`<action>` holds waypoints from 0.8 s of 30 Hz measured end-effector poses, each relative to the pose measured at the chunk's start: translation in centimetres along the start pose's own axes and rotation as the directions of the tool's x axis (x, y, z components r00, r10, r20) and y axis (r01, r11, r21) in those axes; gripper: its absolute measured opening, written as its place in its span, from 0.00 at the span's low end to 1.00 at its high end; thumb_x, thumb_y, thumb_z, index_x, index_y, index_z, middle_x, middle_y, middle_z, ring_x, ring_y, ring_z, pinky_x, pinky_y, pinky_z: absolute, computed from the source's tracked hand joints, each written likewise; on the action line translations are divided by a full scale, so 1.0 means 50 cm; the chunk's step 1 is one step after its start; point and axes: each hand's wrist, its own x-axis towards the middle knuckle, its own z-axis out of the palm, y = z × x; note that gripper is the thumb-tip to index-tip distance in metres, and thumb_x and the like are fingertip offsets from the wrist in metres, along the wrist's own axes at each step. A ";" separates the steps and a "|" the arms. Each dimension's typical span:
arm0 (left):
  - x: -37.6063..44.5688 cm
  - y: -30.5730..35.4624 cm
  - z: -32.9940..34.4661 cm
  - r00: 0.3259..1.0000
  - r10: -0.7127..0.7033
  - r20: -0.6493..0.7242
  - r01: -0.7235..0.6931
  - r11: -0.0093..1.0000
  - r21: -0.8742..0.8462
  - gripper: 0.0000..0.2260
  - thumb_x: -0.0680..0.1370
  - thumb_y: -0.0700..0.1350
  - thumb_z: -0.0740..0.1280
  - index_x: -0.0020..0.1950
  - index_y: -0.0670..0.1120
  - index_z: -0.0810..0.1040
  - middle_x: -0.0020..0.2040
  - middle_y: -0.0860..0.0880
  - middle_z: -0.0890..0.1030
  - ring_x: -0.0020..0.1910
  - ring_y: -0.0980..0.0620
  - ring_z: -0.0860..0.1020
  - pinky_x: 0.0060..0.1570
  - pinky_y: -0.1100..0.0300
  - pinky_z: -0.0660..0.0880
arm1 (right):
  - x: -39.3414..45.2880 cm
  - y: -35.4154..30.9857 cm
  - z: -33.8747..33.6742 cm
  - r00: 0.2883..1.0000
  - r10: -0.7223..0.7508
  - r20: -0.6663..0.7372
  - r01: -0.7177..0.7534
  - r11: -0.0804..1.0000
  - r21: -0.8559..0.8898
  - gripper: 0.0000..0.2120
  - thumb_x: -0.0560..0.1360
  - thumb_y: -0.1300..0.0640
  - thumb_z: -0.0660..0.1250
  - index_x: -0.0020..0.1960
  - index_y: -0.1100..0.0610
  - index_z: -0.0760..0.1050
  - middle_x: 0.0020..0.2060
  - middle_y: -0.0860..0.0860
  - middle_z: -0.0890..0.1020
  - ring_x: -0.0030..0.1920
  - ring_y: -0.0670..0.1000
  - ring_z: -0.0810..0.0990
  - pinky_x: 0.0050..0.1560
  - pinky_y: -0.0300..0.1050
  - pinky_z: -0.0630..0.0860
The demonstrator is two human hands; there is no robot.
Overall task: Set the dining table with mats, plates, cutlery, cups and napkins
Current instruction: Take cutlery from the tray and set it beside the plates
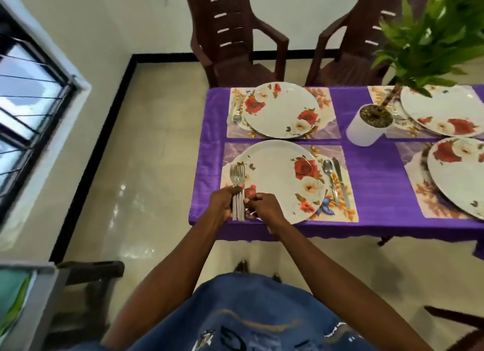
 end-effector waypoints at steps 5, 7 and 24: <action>0.034 -0.007 -0.039 0.998 -0.012 -0.068 0.009 0.999 -0.048 0.13 0.73 0.39 0.72 0.56 0.34 0.81 0.50 0.36 0.83 0.46 0.38 0.83 0.50 0.38 0.80 | 0.033 0.008 0.031 1.000 -0.024 0.020 0.026 0.991 -0.135 0.08 0.74 0.63 0.70 0.45 0.70 0.80 0.37 0.64 0.82 0.34 0.53 0.78 0.36 0.45 0.75; 0.041 -0.005 -0.061 0.998 -0.020 -0.067 0.012 0.994 -0.112 0.12 0.74 0.39 0.72 0.54 0.34 0.81 0.50 0.36 0.84 0.42 0.40 0.84 0.46 0.44 0.81 | 0.043 0.007 0.049 1.000 -0.029 0.008 0.030 0.984 -0.173 0.07 0.74 0.63 0.70 0.40 0.67 0.79 0.35 0.61 0.80 0.32 0.52 0.77 0.35 0.46 0.72; 0.095 0.092 -0.315 0.997 -0.003 -0.077 -0.001 0.999 -0.046 0.01 0.74 0.35 0.71 0.44 0.38 0.81 0.33 0.44 0.80 0.27 0.52 0.79 0.30 0.60 0.77 | 0.136 -0.020 0.251 0.923 -0.135 -0.359 -0.107 0.809 -0.579 0.10 0.79 0.61 0.62 0.52 0.65 0.79 0.49 0.60 0.83 0.49 0.60 0.82 0.45 0.48 0.76</action>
